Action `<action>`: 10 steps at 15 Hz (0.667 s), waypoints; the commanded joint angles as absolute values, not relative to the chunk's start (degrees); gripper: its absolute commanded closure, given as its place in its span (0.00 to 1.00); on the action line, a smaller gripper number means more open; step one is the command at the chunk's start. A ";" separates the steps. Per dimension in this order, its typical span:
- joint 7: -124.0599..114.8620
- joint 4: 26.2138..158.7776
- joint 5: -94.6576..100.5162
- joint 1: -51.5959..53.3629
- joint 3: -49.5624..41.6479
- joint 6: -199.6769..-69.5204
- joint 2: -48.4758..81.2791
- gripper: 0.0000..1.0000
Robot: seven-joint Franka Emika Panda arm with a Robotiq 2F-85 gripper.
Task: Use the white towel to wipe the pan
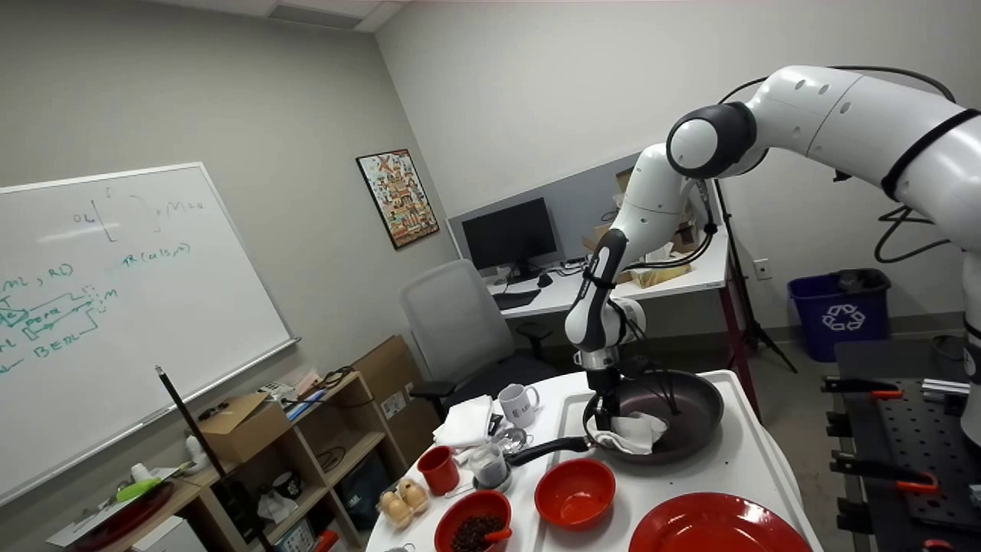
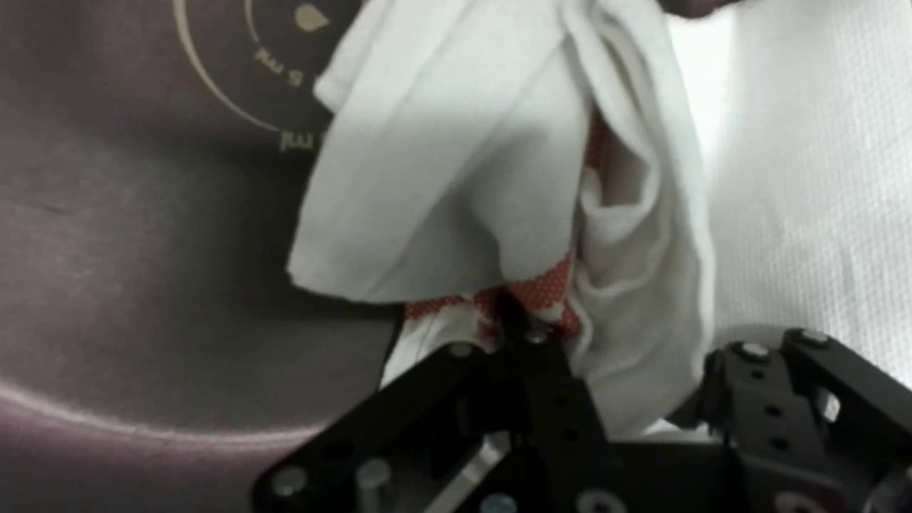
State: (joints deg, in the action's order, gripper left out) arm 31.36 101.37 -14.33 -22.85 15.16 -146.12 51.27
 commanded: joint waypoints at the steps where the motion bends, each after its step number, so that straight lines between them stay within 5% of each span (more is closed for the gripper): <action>1: 36.55 101.18 -16.09 -25.09 17.81 -151.58 54.40 0.97; 10: 41.78 106.29 -15.40 -29.95 22.38 -162.25 53.21 0.97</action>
State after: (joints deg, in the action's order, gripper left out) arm 38.52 104.81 -14.60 -27.97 20.45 -156.83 51.98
